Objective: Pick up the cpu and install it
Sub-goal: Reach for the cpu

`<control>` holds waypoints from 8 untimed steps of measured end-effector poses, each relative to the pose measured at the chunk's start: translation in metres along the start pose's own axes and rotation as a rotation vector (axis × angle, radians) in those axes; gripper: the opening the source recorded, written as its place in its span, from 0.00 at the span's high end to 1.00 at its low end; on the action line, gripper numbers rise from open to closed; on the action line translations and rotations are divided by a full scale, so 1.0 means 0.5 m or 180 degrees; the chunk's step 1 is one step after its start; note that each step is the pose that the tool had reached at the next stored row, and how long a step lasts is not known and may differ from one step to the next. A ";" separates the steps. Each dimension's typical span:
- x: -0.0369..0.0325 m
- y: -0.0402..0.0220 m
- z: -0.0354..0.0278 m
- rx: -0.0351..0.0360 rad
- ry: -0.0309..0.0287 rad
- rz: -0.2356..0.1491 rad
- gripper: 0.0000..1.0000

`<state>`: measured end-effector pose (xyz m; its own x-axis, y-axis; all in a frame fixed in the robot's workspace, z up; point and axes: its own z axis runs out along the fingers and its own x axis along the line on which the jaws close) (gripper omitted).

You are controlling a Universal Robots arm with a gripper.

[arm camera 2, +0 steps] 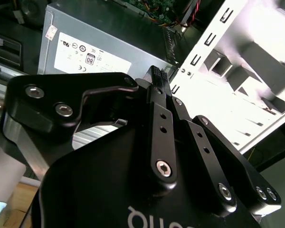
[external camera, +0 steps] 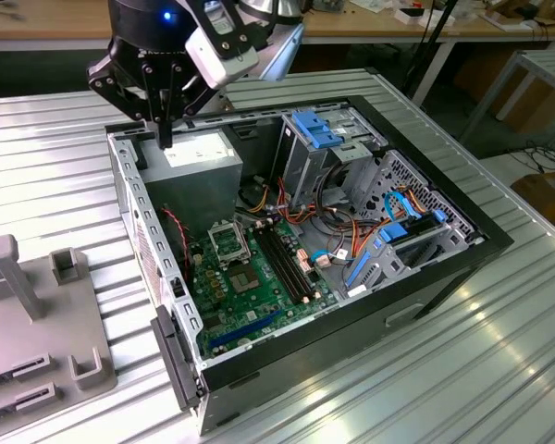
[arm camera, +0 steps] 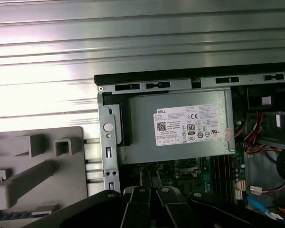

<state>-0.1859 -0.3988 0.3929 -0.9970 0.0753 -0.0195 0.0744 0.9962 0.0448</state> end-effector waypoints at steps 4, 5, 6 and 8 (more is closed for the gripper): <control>0.005 0.000 0.000 0.0000 0.0003 0.0000 0.89; 0.006 0.000 0.000 0.0000 0.0004 0.0000 0.89; 0.008 -0.001 0.000 0.0000 0.0005 0.0000 0.89; 0.011 -0.001 0.000 0.0001 0.0007 0.0000 0.89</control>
<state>-0.1916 -0.3988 0.3929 -0.9970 0.0753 -0.0172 0.0745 0.9962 0.0446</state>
